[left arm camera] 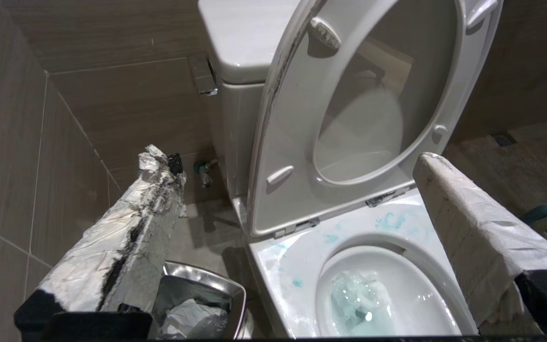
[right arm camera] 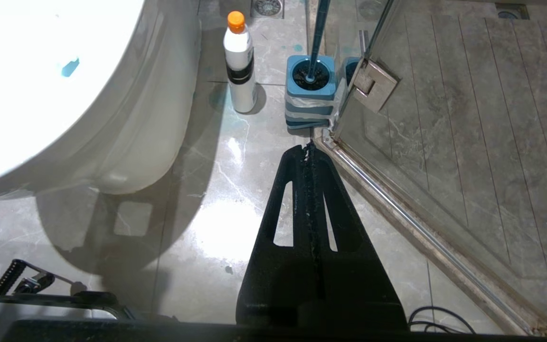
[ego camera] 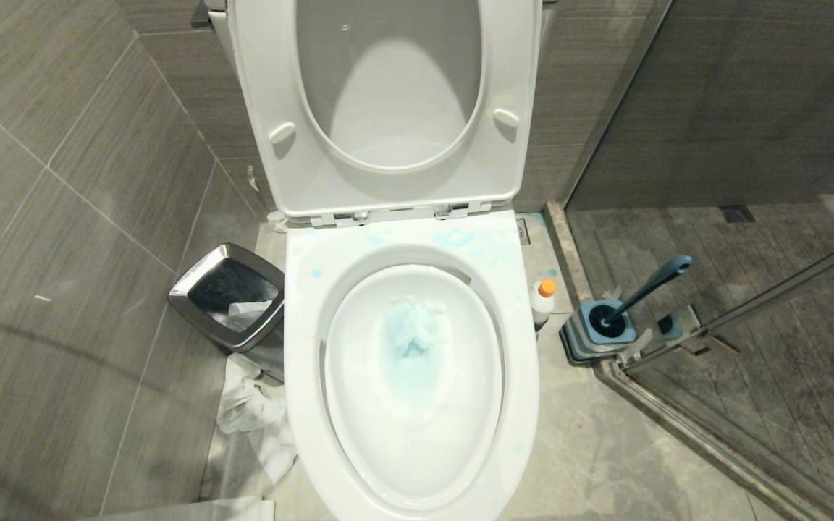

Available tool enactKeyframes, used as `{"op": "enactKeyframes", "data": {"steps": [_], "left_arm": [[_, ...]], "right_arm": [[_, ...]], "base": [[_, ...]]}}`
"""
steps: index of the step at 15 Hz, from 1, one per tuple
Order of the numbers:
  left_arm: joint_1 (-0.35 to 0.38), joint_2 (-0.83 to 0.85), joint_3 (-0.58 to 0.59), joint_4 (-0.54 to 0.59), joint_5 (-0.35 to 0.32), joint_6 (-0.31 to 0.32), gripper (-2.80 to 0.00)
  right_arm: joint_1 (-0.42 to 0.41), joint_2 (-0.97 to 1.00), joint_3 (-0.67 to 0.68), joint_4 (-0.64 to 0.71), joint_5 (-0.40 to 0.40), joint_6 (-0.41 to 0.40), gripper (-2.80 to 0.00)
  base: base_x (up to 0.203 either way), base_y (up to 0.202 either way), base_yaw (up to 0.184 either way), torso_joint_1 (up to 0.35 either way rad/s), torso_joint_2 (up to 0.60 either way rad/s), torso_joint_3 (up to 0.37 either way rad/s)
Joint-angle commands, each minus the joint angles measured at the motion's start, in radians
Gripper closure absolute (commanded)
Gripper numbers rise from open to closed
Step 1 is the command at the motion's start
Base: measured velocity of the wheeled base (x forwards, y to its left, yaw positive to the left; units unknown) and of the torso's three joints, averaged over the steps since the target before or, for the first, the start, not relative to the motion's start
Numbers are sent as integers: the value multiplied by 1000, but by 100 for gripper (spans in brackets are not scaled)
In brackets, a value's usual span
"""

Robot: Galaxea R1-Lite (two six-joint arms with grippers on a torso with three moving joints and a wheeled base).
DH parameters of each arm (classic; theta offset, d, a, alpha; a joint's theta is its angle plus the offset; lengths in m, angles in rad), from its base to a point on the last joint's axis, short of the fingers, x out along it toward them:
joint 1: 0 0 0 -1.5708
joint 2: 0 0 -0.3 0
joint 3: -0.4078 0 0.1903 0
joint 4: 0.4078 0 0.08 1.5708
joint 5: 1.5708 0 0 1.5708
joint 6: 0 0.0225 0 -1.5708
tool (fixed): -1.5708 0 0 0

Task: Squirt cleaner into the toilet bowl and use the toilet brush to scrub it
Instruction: Pour in the cleaning agent

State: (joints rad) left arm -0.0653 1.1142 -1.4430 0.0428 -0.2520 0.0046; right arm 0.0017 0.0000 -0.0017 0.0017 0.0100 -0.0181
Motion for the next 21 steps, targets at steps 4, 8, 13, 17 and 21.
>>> {"op": "enactKeyframes", "data": {"steps": [4, 8, 13, 17, 21], "left_arm": [[1, -48, 39, 2, 5, -2, -280], [3, -63, 53, 2, 2, -5, -280], [3, -93, 75, 0, 1, -5, 0], [4, -127, 77, 0, 0, -4, 0], [13, -246, 133, 9, 4, 2, 0]], "right_arm": [[0, 2, 0, 0, 1, 0, 0], [0, 2, 0, 0, 1, 0, 0], [0, 2, 0, 0, 1, 0, 0], [1, 2, 0, 0, 1, 0, 0], [0, 2, 0, 0, 1, 0, 0]], "base": [[0, 0, 0, 0, 0, 0], [0, 0, 0, 0, 0, 0], [0, 0, 0, 0, 0, 0], [0, 0, 0, 0, 0, 0], [0, 0, 0, 0, 0, 0]]}}
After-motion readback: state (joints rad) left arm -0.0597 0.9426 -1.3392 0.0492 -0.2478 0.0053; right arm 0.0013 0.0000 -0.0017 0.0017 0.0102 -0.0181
